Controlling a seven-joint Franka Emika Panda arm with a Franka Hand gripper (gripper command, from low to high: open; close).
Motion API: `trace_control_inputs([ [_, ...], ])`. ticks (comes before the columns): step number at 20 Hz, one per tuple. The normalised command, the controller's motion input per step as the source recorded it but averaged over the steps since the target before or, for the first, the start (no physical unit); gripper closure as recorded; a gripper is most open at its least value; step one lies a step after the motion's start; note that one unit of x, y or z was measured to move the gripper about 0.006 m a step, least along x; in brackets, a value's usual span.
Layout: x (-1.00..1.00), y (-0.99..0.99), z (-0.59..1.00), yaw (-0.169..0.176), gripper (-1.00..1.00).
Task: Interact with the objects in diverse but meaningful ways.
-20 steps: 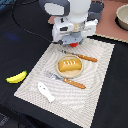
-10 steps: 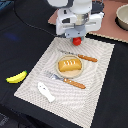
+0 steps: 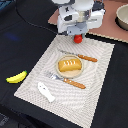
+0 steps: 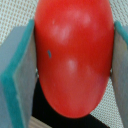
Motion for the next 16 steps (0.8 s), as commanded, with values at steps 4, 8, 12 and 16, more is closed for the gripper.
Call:
trace_control_inputs([
  [4,-0.14,0.04,0.99,-0.045,1.00],
  [8,-0.48,0.00,1.00,-0.044,1.00],
  [12,-0.61,-0.10,0.88,-0.024,1.00],
  [16,-0.86,-0.32,0.36,-0.006,1.00],
])
